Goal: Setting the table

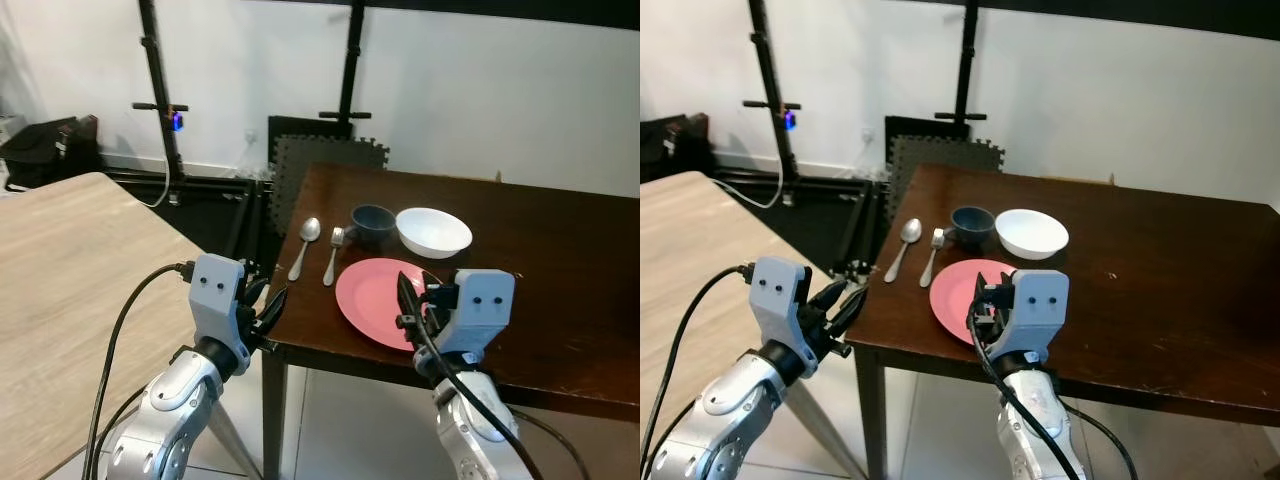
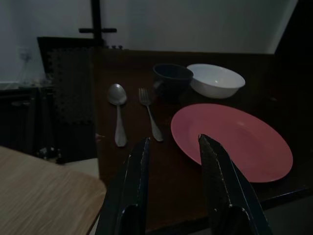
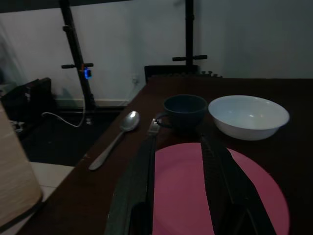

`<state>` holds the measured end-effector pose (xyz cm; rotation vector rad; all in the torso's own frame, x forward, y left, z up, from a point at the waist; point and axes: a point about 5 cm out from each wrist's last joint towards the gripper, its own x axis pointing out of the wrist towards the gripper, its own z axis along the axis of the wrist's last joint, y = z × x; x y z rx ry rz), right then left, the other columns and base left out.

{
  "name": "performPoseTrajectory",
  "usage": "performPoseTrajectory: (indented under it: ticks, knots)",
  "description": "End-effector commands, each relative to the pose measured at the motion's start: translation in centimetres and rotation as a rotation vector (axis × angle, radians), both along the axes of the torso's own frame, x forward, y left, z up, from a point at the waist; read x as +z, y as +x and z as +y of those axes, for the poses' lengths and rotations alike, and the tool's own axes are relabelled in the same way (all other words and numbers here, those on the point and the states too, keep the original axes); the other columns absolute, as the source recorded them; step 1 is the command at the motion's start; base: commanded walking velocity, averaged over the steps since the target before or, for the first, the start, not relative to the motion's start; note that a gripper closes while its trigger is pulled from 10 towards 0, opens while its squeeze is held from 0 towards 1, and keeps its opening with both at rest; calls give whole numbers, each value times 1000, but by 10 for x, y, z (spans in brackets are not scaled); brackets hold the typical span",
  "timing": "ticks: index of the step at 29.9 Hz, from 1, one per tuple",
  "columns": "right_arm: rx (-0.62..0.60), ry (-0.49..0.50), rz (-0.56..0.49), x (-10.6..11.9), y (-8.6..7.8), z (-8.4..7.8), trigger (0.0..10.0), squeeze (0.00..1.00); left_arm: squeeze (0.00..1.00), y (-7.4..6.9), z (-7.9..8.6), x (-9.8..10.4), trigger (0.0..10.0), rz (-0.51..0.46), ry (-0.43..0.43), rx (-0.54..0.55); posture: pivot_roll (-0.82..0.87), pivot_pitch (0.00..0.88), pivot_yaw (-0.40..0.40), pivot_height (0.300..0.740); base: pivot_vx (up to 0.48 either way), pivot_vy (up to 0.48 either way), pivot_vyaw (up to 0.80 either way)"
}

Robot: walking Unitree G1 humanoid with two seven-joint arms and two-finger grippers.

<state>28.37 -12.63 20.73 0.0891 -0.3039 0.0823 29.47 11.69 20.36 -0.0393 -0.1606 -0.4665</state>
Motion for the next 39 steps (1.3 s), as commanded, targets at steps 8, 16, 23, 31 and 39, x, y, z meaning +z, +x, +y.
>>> performPoseTrajectory:
  ticks: [8,16,23,31,39]
  knots:
    - [-14,-6,14,-5,-2,-2,10000,0,0,1,-2,-6,10000,18,22,-10,32,0,7,740,0,0,0]
    - [-19,-5,18,-7,-1,-3,10000,0,0,1,-3,-6,10000,5,43,-21,30,0,9,740,391,0,0]
    - [-22,-6,25,-9,-2,-3,10000,0,0,1,-4,-6,10000,2,45,-29,31,0,10,740,480,0,0]
    - [-26,-5,25,-9,-2,-4,10000,0,0,0,-5,-6,10000,-8,53,-40,32,0,10,740,389,0,0]
    - [-29,-6,25,-9,-3,-4,10000,0,0,-6,-7,-4,10000,34,82,-143,33,0,12,740,68,0,0]
